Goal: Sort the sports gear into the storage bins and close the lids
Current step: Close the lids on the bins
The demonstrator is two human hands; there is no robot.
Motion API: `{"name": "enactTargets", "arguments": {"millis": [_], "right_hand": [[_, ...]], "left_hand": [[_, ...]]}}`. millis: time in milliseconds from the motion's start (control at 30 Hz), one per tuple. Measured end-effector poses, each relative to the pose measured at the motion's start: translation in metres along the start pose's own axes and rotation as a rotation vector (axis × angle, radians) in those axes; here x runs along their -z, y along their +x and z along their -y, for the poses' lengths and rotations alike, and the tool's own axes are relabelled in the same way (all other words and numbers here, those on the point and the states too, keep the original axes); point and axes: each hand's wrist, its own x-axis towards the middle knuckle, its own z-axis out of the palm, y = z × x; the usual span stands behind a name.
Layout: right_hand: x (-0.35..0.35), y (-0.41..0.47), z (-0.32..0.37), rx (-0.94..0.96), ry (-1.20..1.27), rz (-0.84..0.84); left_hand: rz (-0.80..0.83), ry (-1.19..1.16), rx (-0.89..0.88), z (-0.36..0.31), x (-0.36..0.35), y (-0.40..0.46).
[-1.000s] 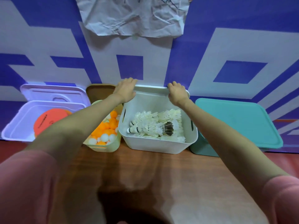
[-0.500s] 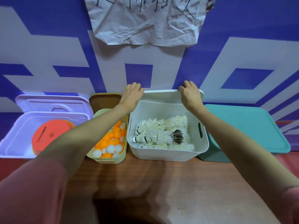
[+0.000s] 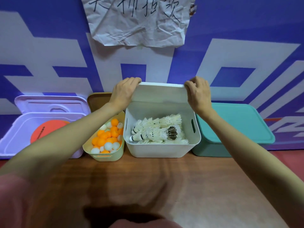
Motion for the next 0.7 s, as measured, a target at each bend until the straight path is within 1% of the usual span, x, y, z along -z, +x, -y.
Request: {"name": "enactTargets", "arguments": {"millis": [100, 167, 233, 300, 400, 467, 567, 700], "right_hand": [[0.014, -0.027, 0.011, 0.012, 0.099, 0.086], [0.023, -0.049, 0.019, -0.011, 0.143, 0.164], [0.031, -0.072, 0.027, -0.017, 0.174, 0.196], [0.034, -0.097, 0.029, 0.019, 0.188, 0.213], [0.03, -0.134, 0.029, 0.079, 0.202, 0.282], [0.027, -0.153, 0.03, 0.103, 0.174, 0.34], [0.025, -0.175, 0.036, 0.138, 0.145, 0.423], [0.027, -0.187, 0.044, 0.111, 0.131, 0.462]], "left_hand": [[-0.035, -0.028, -0.073, -0.009, 0.009, -0.028], [-0.068, -0.017, -0.131, -0.015, 0.01, -0.052], [-0.09, 0.012, -0.186, -0.019, 0.008, -0.075], [-0.085, 0.045, -0.251, -0.022, 0.003, -0.096], [-0.022, 0.044, -0.32, -0.025, -0.007, -0.124], [0.024, 0.021, -0.331, -0.027, -0.015, -0.141], [0.047, -0.02, -0.326, -0.03, -0.025, -0.163], [0.093, -0.002, -0.301, -0.033, -0.031, -0.18]]}}
